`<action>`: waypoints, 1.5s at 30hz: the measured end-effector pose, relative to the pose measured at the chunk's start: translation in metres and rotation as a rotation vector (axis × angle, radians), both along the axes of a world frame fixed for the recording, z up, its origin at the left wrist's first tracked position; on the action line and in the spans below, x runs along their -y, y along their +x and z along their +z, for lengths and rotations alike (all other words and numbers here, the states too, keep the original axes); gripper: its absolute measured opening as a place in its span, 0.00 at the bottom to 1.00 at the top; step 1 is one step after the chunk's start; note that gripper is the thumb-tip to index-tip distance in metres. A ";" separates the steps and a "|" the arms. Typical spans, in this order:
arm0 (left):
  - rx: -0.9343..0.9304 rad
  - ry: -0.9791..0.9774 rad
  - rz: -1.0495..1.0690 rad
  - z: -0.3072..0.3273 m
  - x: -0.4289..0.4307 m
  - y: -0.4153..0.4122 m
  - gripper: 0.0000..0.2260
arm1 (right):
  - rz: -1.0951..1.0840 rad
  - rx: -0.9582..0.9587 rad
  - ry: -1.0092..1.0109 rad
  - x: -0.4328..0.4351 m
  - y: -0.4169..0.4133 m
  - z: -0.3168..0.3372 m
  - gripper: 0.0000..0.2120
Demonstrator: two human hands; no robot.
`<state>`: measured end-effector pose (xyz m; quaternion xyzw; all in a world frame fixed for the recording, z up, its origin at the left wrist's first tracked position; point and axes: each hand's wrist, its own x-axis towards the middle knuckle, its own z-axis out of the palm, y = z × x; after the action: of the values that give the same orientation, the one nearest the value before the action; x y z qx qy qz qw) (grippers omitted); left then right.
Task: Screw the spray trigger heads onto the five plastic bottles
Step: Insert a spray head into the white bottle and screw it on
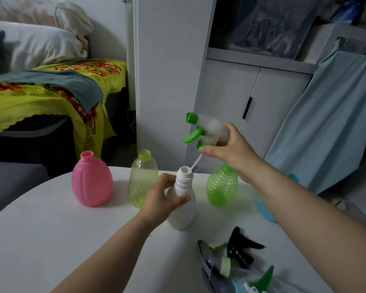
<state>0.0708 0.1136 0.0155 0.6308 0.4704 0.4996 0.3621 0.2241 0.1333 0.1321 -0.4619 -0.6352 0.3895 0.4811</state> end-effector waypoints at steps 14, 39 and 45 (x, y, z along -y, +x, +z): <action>0.032 0.032 -0.022 -0.004 -0.003 0.000 0.19 | 0.189 0.769 -0.082 -0.001 -0.018 0.014 0.13; 0.016 0.031 0.013 -0.010 0.000 0.000 0.17 | 0.067 1.075 0.046 0.000 -0.038 0.009 0.20; 0.009 0.014 0.014 -0.008 0.000 -0.001 0.17 | 0.200 1.029 -0.033 -0.006 -0.035 0.019 0.16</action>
<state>0.0702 0.1133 0.0075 0.6277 0.4697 0.5083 0.3563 0.1895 0.1389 0.1508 -0.5383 -0.8240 0.1662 0.0599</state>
